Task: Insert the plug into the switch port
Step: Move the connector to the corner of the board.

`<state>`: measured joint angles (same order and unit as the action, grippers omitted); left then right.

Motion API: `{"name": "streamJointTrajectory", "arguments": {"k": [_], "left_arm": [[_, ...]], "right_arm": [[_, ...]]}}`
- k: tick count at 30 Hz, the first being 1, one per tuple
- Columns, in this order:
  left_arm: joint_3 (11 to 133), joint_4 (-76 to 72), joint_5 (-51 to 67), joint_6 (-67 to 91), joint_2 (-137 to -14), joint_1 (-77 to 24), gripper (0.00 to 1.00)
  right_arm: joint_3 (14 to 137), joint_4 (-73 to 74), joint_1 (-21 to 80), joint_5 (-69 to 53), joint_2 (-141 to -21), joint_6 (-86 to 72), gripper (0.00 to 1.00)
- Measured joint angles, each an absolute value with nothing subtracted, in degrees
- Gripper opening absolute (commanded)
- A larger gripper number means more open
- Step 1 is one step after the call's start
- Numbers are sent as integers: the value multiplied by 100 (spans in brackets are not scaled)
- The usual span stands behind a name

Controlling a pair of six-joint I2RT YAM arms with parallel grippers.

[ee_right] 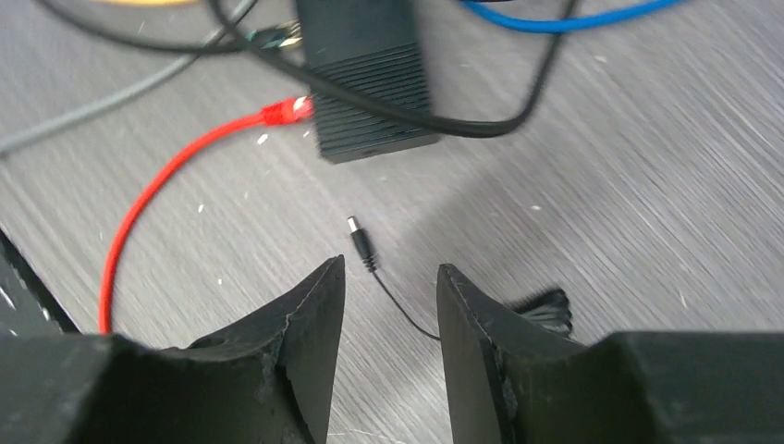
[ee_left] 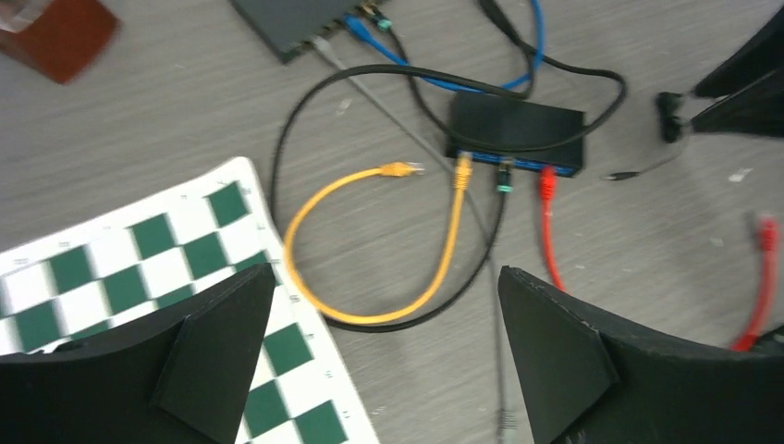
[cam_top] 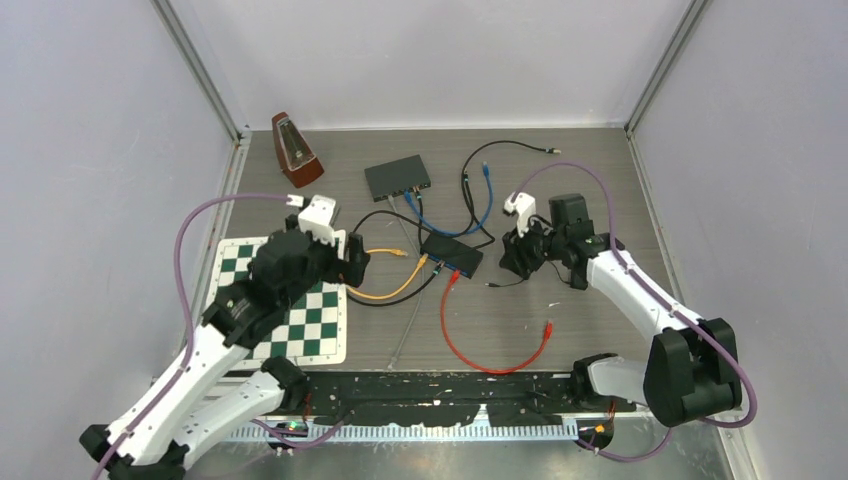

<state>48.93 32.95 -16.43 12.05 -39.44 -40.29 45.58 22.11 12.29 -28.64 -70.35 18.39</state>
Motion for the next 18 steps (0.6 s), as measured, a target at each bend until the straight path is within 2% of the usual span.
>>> {"name": "streamJointTrajectory", "arguments": {"k": [4, 8, 16, 18], "left_arm": [[5341, 3339, -89, 1730, -4790, -3015, 87], [5535, 3356, 902, 2300, -5675, -2416, 87], [5540, 3356, 1697, 2965, -6539, -2062, 85], [5551, 3352, 1802, 3013, -6676, -2001, 82]], "right_arm": [[4180, 2086, 1422, -3321, -7015, 2961, 46], [4036, 2036, 1533, -3378, -7035, 3723, 40], [4134, 2095, 2051, -3151, -7690, 4748, 40], [4219, 2222, 2154, -3057, -7863, 4919, 40]]}}
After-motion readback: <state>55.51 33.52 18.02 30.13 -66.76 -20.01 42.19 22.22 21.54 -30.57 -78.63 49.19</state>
